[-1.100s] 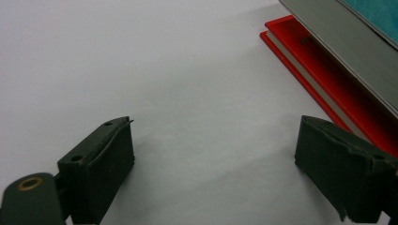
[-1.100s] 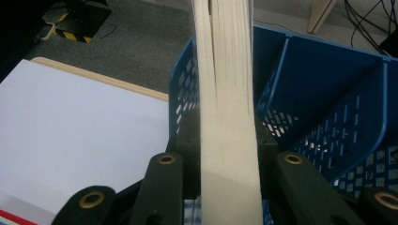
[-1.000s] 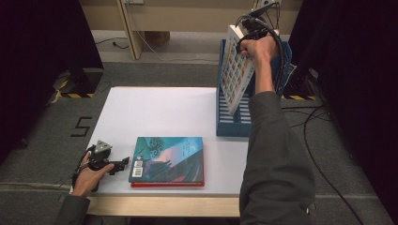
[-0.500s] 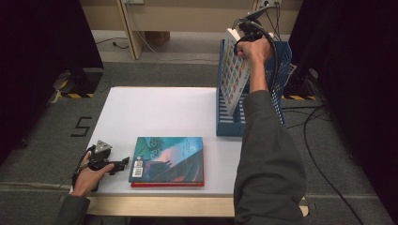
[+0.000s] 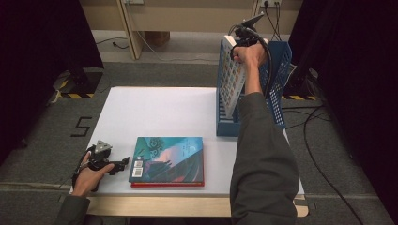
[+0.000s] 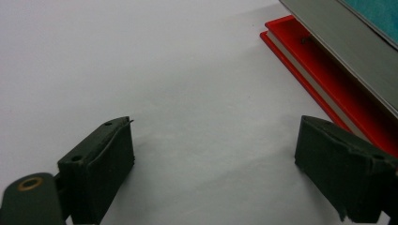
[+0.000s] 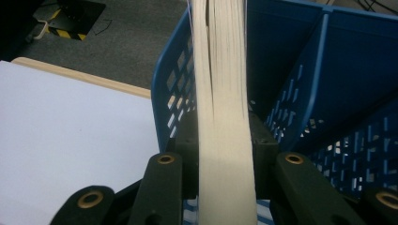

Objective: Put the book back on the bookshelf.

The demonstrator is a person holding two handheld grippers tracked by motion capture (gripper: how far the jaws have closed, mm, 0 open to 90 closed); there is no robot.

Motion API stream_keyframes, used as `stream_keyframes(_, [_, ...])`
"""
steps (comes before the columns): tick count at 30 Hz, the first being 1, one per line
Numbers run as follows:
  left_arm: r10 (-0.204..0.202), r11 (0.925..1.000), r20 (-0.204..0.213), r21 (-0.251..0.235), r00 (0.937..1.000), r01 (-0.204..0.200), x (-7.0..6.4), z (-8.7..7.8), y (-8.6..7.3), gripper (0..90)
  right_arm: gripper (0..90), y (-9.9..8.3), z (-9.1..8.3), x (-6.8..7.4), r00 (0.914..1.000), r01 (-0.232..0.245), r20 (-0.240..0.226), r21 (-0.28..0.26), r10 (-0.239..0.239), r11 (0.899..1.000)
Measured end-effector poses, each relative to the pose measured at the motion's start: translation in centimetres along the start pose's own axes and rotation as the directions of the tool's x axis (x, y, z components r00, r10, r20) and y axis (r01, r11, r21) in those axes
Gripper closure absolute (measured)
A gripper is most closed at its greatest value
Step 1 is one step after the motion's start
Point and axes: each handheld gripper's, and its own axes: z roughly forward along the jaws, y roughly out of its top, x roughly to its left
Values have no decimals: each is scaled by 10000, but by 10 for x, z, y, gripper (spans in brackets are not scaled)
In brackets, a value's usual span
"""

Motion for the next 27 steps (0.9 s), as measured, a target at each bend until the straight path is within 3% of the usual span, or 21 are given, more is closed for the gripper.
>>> stream_keyframes(10, [-1,10000,-10,2,10000,1,0,0,0,110,714,-12,20,0,9999,-62,-121,270,65,9996])
stream_keyframes(12, [-4,10000,-13,-5,10000,4,0,0,0,110,713,-13,22,0,9997,-158,-209,104,161,9998])
stream_keyframes(17, [-3,10000,-26,-5,10000,3,0,0,0,110,675,-14,16,1,9979,-317,-570,-94,311,9995])
stream_keyframes(27, [-18,10000,-40,-10,10000,18,0,0,0,110,595,-24,-8,-4,9895,-127,-1444,-525,50,9985])
